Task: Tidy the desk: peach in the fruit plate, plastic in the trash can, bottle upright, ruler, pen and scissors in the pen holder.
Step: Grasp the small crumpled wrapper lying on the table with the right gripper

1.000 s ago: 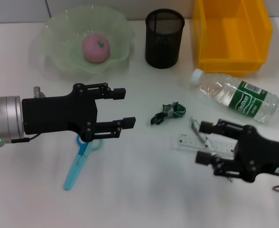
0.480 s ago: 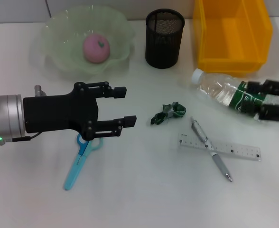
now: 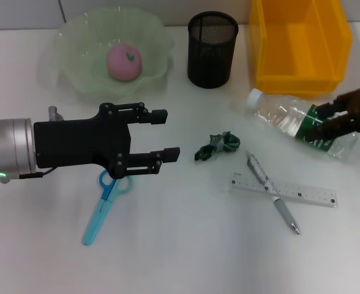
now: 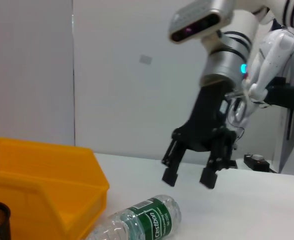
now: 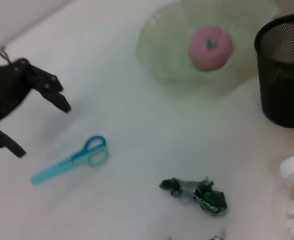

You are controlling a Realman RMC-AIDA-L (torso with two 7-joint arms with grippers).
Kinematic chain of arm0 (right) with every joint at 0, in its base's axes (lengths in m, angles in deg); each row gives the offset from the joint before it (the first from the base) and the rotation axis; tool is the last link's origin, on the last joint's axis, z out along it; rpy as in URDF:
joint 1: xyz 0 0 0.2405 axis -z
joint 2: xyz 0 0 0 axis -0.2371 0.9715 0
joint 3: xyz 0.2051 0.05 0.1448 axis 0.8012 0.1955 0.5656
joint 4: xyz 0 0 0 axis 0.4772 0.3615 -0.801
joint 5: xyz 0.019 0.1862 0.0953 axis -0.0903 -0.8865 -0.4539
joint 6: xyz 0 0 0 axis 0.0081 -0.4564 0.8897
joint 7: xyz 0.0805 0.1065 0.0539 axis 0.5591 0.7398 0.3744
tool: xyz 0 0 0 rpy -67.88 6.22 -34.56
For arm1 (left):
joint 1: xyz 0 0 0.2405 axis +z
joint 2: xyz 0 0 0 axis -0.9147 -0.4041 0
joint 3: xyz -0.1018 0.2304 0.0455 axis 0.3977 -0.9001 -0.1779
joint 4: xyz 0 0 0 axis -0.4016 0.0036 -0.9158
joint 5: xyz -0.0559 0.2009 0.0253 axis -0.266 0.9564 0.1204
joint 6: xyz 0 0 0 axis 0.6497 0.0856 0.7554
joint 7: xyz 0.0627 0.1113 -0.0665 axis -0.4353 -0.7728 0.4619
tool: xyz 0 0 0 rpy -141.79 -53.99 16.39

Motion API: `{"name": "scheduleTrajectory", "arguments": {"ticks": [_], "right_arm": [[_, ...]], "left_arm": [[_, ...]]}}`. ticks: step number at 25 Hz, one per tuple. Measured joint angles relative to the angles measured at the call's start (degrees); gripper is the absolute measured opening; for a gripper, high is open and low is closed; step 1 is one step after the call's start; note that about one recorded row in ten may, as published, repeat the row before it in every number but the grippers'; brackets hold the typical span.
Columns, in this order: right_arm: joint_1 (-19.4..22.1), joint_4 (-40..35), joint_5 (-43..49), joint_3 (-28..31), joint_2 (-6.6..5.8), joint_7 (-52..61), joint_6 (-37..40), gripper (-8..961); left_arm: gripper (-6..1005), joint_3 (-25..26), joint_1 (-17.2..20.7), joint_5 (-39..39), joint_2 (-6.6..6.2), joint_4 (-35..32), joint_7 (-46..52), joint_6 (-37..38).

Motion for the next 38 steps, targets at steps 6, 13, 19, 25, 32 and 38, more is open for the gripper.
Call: {"name": "scheduleTrajectory", "arguments": {"ticks": [6,13,19,25,32,38], "right_arm": [[-4.2,1.4,3.1,-6.1,-0.13,2.9,-4.0,778],[-8.4,7.7,3.6,-11.9,0.23,3.4,-11.0,778],[-10.1,13.7,3.1,-14.4,1.44,3.1,-18.1,778],[-10.6,17.5,1.4,-14.5,3.09,2.6,-23.0,777],[-10.7,21.9,-1.4,-14.5,3.12,5.4,-28.2,777],[-10.7,23.1,-1.3,-14.6,3.11,7.7,-29.0,777]], "left_arm": [[695,-0.1,-0.2,0.0,0.03,0.0,-1.2,0.0],[696,-0.1,-0.3,-0.2,0.09,0.4,-2.3,0.0],[696,-0.1,-0.2,-0.3,0.17,0.6,-2.9,0.0],[696,-0.1,-0.4,-0.4,0.17,1.5,-4.0,0.0],[696,-0.1,-0.4,-0.4,0.17,1.5,-4.3,-0.1],[696,-0.1,-0.4,-0.4,0.18,1.5,-4.3,-0.1]]}}
